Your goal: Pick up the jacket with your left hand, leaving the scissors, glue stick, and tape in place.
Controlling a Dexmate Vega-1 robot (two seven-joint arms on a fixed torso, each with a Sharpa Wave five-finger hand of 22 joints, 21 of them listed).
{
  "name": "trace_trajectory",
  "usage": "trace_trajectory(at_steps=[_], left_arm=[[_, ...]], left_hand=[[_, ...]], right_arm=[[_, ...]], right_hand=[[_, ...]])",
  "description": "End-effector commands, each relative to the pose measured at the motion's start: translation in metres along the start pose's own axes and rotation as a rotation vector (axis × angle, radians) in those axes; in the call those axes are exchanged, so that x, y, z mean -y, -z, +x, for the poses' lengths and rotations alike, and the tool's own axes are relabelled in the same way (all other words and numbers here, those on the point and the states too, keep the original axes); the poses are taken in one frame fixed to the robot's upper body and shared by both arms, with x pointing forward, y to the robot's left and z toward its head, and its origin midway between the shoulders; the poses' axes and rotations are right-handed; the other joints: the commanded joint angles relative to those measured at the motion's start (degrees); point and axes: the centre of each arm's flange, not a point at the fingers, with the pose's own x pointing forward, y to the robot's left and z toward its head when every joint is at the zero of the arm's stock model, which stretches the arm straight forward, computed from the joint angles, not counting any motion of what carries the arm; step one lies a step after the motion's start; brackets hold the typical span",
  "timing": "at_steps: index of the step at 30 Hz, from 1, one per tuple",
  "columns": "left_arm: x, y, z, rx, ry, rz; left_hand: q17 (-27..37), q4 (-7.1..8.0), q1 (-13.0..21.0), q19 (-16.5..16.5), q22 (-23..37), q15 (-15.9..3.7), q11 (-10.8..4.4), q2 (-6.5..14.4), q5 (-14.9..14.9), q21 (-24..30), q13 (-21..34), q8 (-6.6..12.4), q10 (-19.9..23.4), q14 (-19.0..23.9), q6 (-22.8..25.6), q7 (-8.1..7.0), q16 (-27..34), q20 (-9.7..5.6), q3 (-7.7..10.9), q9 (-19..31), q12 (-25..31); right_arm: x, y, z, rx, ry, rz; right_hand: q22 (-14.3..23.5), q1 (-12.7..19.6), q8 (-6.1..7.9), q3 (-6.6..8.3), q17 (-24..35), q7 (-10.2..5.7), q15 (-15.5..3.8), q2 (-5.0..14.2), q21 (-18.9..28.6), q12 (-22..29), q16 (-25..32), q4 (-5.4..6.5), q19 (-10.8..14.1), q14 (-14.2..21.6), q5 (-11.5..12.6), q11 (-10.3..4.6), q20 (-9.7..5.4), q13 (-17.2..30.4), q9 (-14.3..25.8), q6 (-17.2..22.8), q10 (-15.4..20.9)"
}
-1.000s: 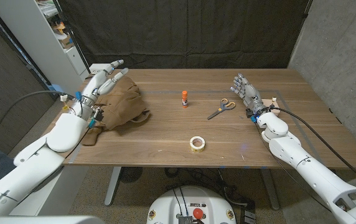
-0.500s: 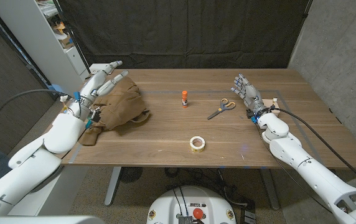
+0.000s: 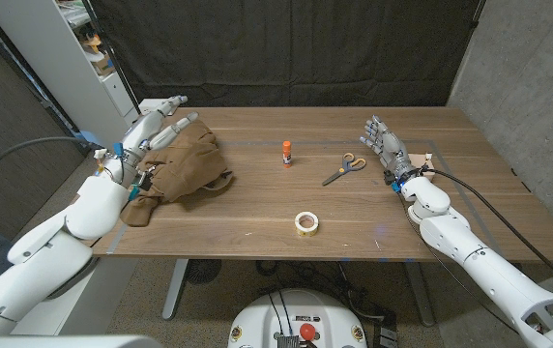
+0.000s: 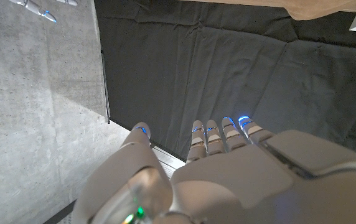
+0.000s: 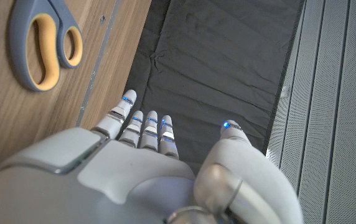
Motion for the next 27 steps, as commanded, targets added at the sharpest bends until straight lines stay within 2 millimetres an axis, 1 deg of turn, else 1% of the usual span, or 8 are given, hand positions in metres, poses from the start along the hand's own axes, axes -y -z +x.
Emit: trace_trajectory(at_steps=[1,14,22,27], left_arm=[[-0.0042,0.0016,-0.0032,-0.018,-0.023,0.084],[-0.006,0.0026,0.0016,-0.035,-0.034,0.19],[-0.0072,0.0051,0.0044,-0.038,-0.047,0.231],[-0.0091,0.0089,0.0058,-0.048,-0.039,0.241]], left_hand=[[0.13,-0.45,0.67,-0.35,0.3,0.2,-0.12,0.14,0.19,-0.02,0.05,0.14,0.81,0.59,0.59,-0.12,0.3,0.27,0.25,0.12,0.34],[0.12,-1.04,1.4,-0.47,0.3,0.04,-0.48,0.32,0.32,-0.08,0.07,0.22,1.22,0.84,1.04,-0.3,0.27,0.28,0.53,0.14,0.38],[0.11,-1.56,1.99,-0.05,0.3,0.16,-0.16,0.32,0.42,0.06,0.1,0.43,1.75,1.52,1.84,-0.3,0.43,0.21,0.7,0.15,0.5],[0.12,-1.91,2.36,0.15,0.29,0.21,-0.33,0.25,0.49,0.11,0.11,0.46,2.18,1.95,2.09,-0.24,0.51,0.23,0.78,0.17,0.61]], right_arm=[[0.003,0.0011,-0.0046,-0.002,0.005,-0.004],[0.0039,0.0007,-0.0028,-0.001,0.003,-0.006],[0.0035,0.0002,0.0,-0.001,0.002,-0.007],[0.0023,0.0019,0.0001,-0.007,0.003,-0.006]], right_hand=[[0.22,0.15,0.45,-0.05,0.03,0.03,0.16,0.35,-0.36,0.48,0.15,0.05,0.63,0.38,0.35,-0.06,-0.03,0.06,0.17,0.52,0.52],[0.22,0.75,0.44,-0.1,-0.15,0.04,0.13,-0.02,-0.64,0.48,0.08,-0.49,0.71,0.43,0.4,-0.08,0.0,0.05,0.16,0.52,0.56],[0.22,0.97,0.43,-0.09,-0.21,0.07,0.1,-0.05,-0.82,0.45,0.07,-0.67,0.77,0.49,0.44,-0.13,0.01,0.06,0.16,0.52,0.49],[0.22,1.03,0.42,-0.1,-0.23,0.05,0.09,-0.05,-0.89,0.48,0.05,-0.72,0.8,0.45,0.46,-0.19,0.02,0.06,0.16,0.5,0.58]])
